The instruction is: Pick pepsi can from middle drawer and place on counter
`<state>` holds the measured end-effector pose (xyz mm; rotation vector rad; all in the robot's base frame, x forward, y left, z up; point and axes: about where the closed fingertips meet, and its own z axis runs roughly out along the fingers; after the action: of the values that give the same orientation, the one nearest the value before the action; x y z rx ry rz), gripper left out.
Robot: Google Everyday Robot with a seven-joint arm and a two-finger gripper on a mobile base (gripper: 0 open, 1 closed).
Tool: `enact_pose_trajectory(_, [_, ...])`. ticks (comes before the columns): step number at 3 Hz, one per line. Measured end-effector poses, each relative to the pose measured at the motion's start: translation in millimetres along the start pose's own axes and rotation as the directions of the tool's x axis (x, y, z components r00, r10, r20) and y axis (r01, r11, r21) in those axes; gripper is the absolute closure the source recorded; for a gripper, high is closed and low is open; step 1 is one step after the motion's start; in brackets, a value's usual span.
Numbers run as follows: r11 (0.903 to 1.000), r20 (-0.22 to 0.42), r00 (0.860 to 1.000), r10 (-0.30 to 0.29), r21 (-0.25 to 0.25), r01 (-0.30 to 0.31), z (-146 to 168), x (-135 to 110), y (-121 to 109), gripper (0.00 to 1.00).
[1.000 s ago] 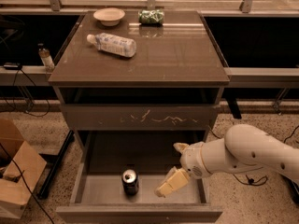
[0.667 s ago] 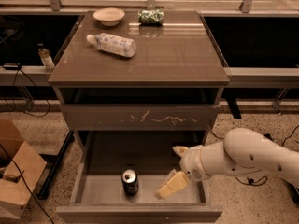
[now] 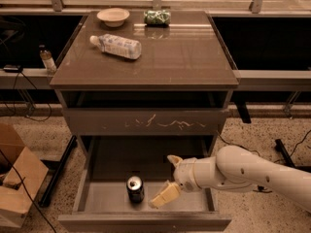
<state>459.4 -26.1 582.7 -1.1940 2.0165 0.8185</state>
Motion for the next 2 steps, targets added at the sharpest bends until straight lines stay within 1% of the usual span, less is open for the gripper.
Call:
enact_pose_trajectory(1, [0.9999, 0.04, 0.999, -0.005, -0.009, 0.006, 32.6, 12.3, -7.3, 0.0])
enact_pose_trajectory(2, [0.9998, 0.067, 0.998, 0.001, -0.018, 0.001, 63.8, 23.0, -15.0, 0.0])
